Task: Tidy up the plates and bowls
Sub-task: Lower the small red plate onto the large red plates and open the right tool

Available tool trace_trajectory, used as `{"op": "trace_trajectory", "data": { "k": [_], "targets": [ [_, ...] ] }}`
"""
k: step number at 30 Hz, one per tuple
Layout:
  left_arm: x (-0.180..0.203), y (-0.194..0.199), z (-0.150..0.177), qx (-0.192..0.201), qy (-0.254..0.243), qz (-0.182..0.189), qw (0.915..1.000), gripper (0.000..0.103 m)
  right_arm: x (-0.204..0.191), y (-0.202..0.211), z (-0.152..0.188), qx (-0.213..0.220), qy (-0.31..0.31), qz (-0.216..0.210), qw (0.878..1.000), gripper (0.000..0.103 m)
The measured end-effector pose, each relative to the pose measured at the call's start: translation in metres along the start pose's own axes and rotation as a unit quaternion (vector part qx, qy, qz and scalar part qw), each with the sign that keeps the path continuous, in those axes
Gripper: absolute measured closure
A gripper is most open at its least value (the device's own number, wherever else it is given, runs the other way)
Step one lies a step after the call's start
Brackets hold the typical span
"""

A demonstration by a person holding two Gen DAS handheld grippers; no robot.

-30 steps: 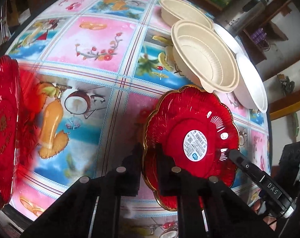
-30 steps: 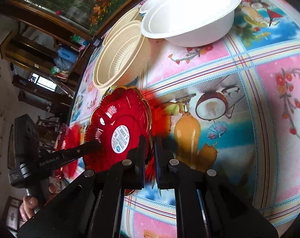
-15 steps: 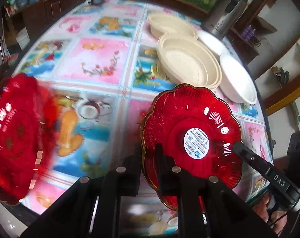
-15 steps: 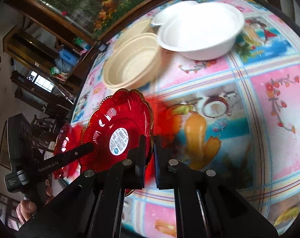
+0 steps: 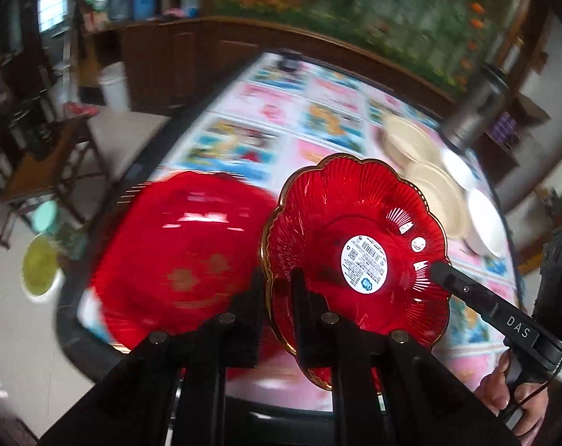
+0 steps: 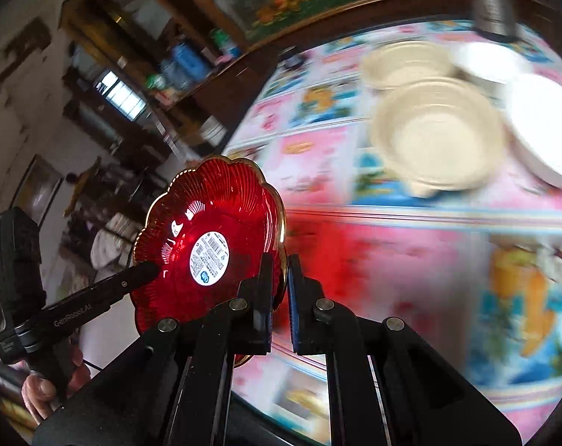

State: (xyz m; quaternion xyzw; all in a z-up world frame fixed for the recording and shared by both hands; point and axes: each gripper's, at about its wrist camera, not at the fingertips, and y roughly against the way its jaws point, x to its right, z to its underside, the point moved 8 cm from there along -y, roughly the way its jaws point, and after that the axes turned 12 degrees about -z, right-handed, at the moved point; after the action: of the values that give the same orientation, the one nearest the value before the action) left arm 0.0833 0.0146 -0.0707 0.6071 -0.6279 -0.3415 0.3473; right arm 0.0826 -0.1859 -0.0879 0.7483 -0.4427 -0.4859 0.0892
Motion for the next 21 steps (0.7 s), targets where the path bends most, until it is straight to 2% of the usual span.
{"op": "trace_trajectory", "data": {
  "k": [5,9,14,21],
  "targets": [
    [-0.059,-0.015,-0.003,-0.013,0.044,-0.034,0.9984,0.092,-0.036,-0.061,-0.001,-0.042,0.030,-0.009,0.999,0.097],
    [-0.085,-0.037,-0.003,-0.032,0.063,-0.057,0.9959,0.091,-0.052,-0.100,0.005,-0.071,0.047,-0.002,0.996,0.096],
    [-0.099,-0.059,0.002,-0.055,0.070,-0.073,0.9933,0.089,-0.054,-0.134,0.009,-0.094,0.060,0.020,0.994,0.095],
    [-0.107,-0.075,0.013,-0.076,0.057,-0.098,0.9906,0.087,-0.052,-0.161,0.019,-0.117,0.104,0.075,0.985,0.092]
  ]
}}
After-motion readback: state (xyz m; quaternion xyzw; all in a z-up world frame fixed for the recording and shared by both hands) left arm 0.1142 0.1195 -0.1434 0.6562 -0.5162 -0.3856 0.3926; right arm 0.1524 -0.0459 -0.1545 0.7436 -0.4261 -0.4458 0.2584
